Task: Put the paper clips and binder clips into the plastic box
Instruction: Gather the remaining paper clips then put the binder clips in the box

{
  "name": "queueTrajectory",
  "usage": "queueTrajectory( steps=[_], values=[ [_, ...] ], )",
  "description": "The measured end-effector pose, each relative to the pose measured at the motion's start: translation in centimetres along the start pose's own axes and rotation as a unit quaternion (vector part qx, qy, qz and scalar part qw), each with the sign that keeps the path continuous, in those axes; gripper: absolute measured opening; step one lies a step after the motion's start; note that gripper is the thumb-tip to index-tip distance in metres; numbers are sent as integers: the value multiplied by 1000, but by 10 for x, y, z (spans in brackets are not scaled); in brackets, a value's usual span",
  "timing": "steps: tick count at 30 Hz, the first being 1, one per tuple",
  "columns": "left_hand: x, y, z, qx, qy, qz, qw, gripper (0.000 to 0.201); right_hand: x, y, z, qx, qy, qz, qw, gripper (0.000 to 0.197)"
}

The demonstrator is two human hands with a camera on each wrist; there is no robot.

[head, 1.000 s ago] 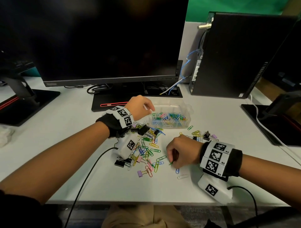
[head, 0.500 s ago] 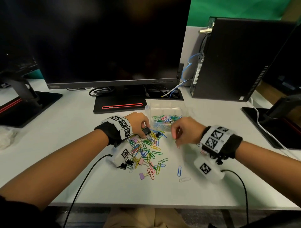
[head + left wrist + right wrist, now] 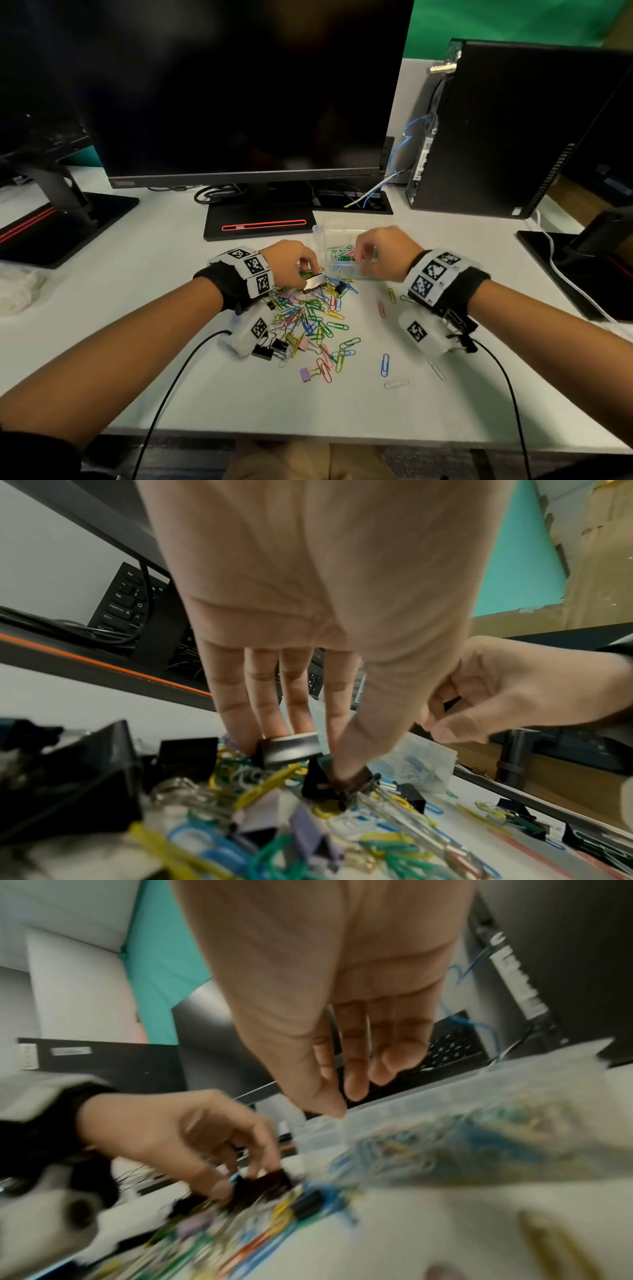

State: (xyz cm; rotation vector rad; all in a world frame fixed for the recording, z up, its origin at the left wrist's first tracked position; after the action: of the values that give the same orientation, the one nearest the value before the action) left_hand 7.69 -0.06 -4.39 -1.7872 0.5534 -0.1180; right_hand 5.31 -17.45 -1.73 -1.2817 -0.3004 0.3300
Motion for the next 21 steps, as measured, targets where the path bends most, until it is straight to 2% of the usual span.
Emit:
queueTrajectory(
  steps=[3,6,9,12,16,21],
  values=[
    [-1,3,0,12,-10,23,1000,41,-3,21,21,1,-24,53,998,13],
    [0,5,-3,33,-16,45,998,52,0,30,30,-11,-23,59,998,19],
    [1,6,-5,52,-9,39,998,47,3,33,33,-16,-17,56,998,16],
    [1,6,-5,23,-14,47,999,37,4,35,36,-29,-18,53,998,10],
    [2,5,-6,45,-5,31,998,35,4,31,34,-21,-20,44,999,7],
    [2,0,-4,34,8,20,999,33,-2,27,27,0,-1,56,998,18]
  ],
)
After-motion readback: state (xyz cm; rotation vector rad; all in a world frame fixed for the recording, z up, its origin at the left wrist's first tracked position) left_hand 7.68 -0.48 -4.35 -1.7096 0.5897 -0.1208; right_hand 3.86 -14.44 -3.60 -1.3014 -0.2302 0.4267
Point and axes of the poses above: each hand's wrist, its own x-axis towards the middle knuckle, its own y-axis out of the palm, z = x × y, the point moved 4 cm from there along x, towards the middle knuckle, and after that the axes turned 8 degrees about -y, right-handed, at the moved point
